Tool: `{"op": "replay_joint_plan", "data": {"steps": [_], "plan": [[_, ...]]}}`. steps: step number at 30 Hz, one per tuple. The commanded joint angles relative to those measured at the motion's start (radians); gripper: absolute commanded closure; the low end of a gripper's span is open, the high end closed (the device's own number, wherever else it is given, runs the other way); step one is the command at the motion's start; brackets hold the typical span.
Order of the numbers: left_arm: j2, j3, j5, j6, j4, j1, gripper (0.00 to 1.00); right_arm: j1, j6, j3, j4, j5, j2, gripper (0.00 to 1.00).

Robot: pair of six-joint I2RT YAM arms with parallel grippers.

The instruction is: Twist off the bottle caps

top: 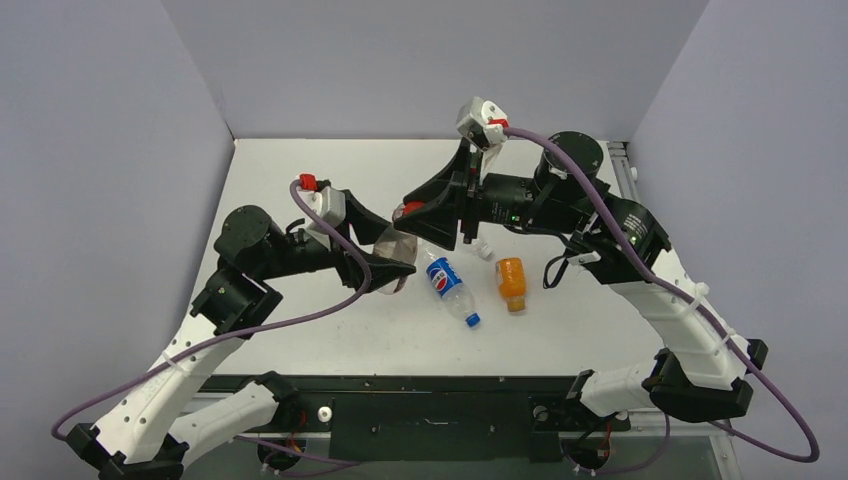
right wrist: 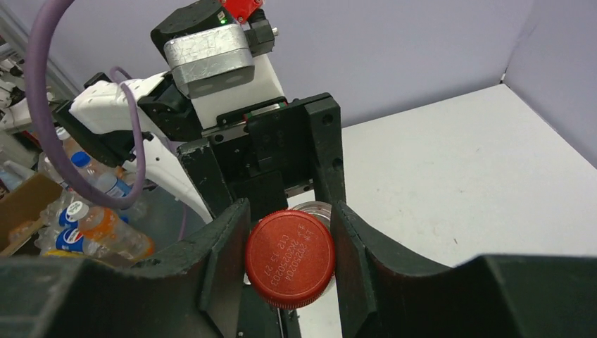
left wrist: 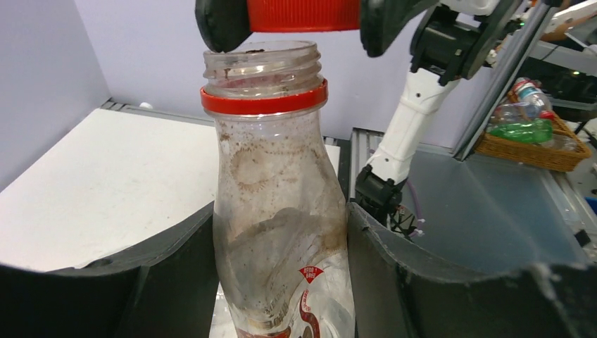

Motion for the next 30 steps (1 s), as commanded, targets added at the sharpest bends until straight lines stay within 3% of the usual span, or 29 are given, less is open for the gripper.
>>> {"op": "replay_joint_plan", "data": {"steps": [1,4,9,16,24,30], "plan": [[0.002,0.002,0.116,-0.085,0.097,0.004,1.0,-0.053,-0.053,0.052,-0.018,-0.064,-0.002,0.99],[-0.013,-0.024,0.123,-0.067,0.084,0.005,1.0,-0.125,0.008,-0.021,0.025,0.122,-0.049,1.0],[-0.048,-0.051,0.125,-0.014,0.041,0.006,1.0,-0.345,0.169,-0.316,0.077,0.402,-0.156,1.0],[-0.078,-0.063,0.088,0.059,-0.041,0.006,1.0,-0.544,0.267,-0.713,0.096,0.632,-0.213,1.0],[-0.109,-0.099,0.023,0.076,-0.043,0.009,1.0,-0.635,0.354,-1.001,0.197,0.835,-0.134,1.0],[-0.1,-0.085,-0.007,0.117,-0.079,0.011,1.0,-0.66,0.382,-1.026,0.305,0.878,0.075,1.0]]}}
